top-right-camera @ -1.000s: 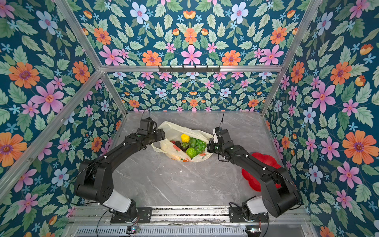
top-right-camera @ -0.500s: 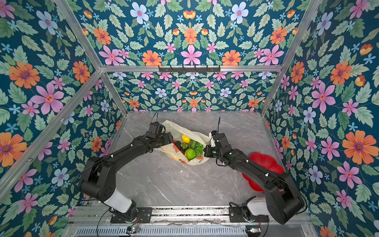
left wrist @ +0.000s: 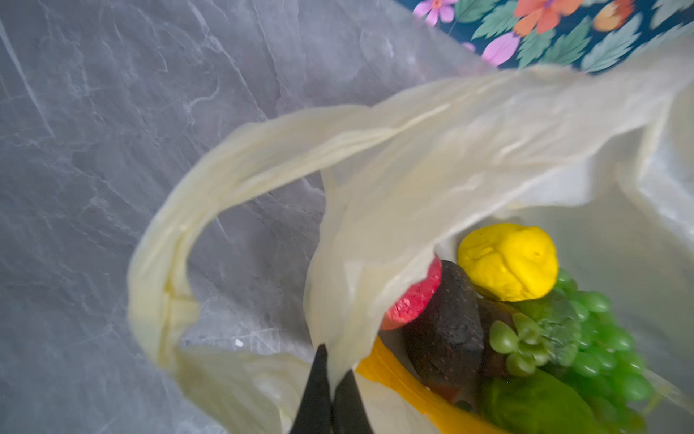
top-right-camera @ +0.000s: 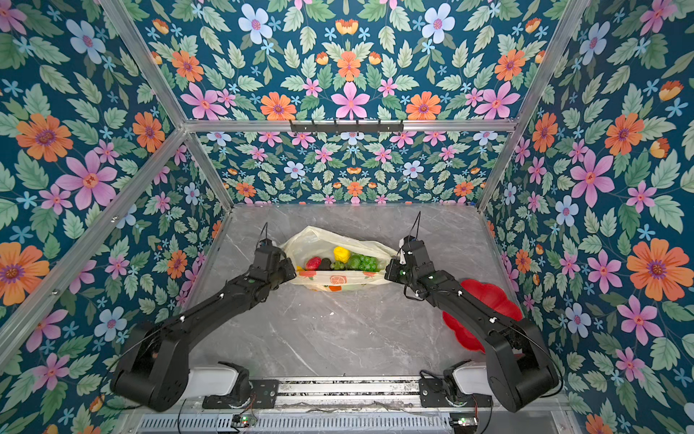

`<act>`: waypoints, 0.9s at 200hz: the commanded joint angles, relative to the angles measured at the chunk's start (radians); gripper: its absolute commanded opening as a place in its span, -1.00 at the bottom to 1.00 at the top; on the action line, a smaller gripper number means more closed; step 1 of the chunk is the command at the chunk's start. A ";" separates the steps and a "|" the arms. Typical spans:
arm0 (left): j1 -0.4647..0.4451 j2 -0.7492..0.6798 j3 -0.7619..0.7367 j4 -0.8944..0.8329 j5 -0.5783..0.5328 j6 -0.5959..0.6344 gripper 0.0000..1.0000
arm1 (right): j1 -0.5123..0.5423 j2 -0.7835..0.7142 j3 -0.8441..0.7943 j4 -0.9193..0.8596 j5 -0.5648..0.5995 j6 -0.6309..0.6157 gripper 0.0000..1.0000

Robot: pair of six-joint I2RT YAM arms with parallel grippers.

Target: Take the fake fruits out of the plastic bag

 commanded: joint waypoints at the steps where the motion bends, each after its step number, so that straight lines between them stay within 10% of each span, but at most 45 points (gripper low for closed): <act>1: 0.014 -0.093 -0.097 0.132 0.045 0.013 -1.00 | -0.061 0.025 -0.026 0.090 -0.127 0.090 -1.00; 51: 0.020 -0.168 -0.244 0.192 0.124 0.020 -1.00 | -0.069 0.064 -0.022 0.123 -0.208 0.090 -0.92; 90: 0.020 -0.177 -0.229 0.168 0.141 0.052 -1.00 | 0.098 -0.012 0.146 -0.283 0.247 -0.203 0.21; 146: 0.020 -0.188 -0.255 0.186 0.134 0.046 -1.00 | 0.271 0.078 0.386 -0.494 0.690 -0.520 0.66; 180: 0.021 -0.202 -0.252 0.173 0.127 0.045 -1.00 | 0.302 0.151 0.463 -0.464 0.676 -0.672 0.69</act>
